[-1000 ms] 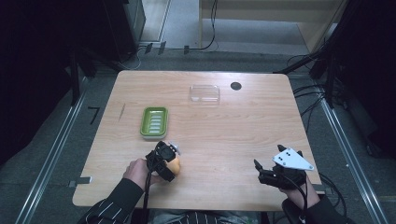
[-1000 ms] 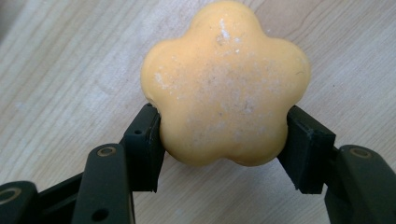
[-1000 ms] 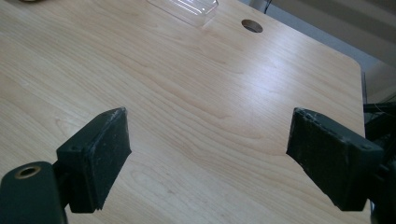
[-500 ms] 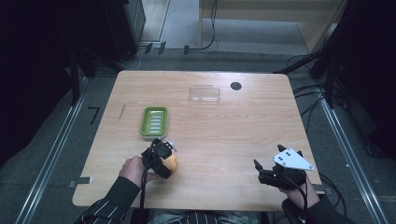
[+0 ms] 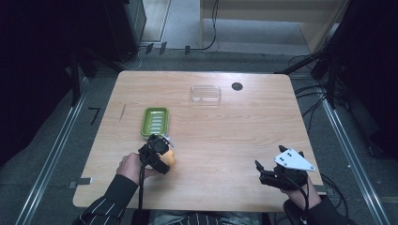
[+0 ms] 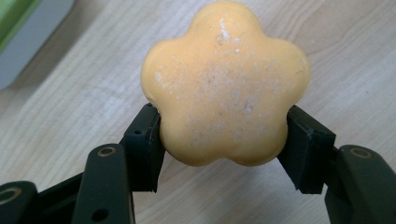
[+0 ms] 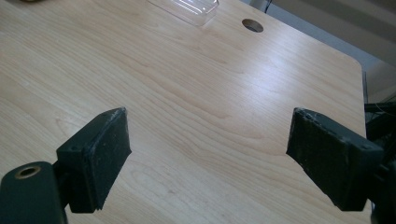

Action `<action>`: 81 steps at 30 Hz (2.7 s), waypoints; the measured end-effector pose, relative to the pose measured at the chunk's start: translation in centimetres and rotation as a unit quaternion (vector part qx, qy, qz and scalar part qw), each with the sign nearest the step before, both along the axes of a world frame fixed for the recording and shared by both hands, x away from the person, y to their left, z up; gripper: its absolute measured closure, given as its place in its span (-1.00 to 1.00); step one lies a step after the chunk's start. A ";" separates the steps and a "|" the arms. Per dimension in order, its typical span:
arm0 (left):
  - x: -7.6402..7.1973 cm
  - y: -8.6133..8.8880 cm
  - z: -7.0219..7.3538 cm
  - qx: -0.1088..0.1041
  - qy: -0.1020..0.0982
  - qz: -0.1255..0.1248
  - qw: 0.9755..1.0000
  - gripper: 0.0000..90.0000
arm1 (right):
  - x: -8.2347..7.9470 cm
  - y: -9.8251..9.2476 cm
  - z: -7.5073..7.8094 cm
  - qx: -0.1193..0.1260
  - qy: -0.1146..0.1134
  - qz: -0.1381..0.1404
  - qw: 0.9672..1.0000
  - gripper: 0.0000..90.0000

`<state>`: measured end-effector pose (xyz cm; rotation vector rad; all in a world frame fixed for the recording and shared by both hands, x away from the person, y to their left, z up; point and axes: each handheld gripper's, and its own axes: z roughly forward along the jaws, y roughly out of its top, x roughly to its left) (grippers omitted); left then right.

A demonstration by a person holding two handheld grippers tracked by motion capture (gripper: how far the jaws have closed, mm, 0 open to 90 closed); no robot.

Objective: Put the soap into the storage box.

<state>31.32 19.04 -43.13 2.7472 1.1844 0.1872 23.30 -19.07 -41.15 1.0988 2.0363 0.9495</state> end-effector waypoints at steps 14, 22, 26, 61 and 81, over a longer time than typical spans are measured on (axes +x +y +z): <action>1.5 1.2 1.2 -0.006 -0.016 0.022 1.000 -0.12 | 0.0 0.0 0.0 0.001 0.001 0.000 1.000 -0.69; 2.3 1.7 1.7 -0.012 -0.026 0.033 0.999 -0.12 | 0.0 0.0 0.0 0.002 0.000 0.000 1.000 -0.69; 2.7 2.0 2.2 -0.017 -0.028 0.037 0.999 -0.12 | 0.0 0.0 0.0 0.001 0.000 -0.001 1.000 -0.69; 6.6 3.5 3.7 -0.028 -0.040 0.067 0.997 -0.12 | 0.0 0.0 0.0 0.001 0.001 0.000 1.000 -0.69; 8.9 4.5 3.8 -0.033 -0.040 0.083 0.995 -0.12 | 0.0 0.0 0.0 0.001 0.000 -0.001 1.000 -0.70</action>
